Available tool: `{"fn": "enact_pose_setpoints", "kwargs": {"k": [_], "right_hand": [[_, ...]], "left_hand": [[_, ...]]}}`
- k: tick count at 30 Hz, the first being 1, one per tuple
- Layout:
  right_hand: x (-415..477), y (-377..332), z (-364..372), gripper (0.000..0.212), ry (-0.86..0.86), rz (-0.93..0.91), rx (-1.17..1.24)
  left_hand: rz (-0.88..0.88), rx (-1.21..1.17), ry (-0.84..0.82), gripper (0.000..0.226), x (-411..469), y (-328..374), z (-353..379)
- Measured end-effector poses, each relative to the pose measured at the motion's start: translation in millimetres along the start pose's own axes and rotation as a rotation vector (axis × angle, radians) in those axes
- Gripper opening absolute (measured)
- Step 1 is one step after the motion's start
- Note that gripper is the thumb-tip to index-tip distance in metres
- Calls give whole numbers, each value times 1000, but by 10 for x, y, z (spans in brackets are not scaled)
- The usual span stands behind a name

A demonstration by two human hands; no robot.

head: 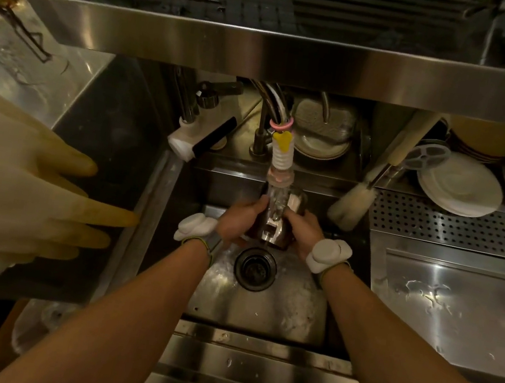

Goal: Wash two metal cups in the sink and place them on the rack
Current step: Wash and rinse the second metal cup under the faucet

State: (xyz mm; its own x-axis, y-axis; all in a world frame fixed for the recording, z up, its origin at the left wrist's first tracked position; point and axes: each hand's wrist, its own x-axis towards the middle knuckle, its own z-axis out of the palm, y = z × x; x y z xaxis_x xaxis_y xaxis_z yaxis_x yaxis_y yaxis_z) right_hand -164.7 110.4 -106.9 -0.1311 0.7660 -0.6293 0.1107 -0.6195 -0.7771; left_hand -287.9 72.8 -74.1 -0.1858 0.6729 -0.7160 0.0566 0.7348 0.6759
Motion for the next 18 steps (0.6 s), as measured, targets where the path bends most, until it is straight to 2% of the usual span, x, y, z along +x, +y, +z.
{"fn": "enact_pose_setpoints", "kwargs": {"k": [7, 9, 11, 13, 14, 16, 18], "right_hand": [[32, -46, 64, 49, -7, 44, -87], [16, -26, 71, 55, -20, 77, -113], [25, -19, 48, 51, -36, 104, -97], [-12, -43, 43, 50, -63, 131, -14], [10, -40, 40, 56, -50, 145, 55], [29, -22, 41, 60, -41, 185, 245], [10, -18, 45, 55, -71, 198, 319]], "left_hand": [[-31, -24, 29, 55, 72, -24, -22], [-25, -17, -3, 58, 89, -70, -39], [-61, -42, 24, 66, 96, -67, -37], [-71, -46, 64, 73, 135, -41, -29], [-57, -37, 67, 73, 152, -20, -22], [-30, -49, 37, 69, 156, 19, 3], [-37, -76, 6, 65, 146, 32, 20]]}}
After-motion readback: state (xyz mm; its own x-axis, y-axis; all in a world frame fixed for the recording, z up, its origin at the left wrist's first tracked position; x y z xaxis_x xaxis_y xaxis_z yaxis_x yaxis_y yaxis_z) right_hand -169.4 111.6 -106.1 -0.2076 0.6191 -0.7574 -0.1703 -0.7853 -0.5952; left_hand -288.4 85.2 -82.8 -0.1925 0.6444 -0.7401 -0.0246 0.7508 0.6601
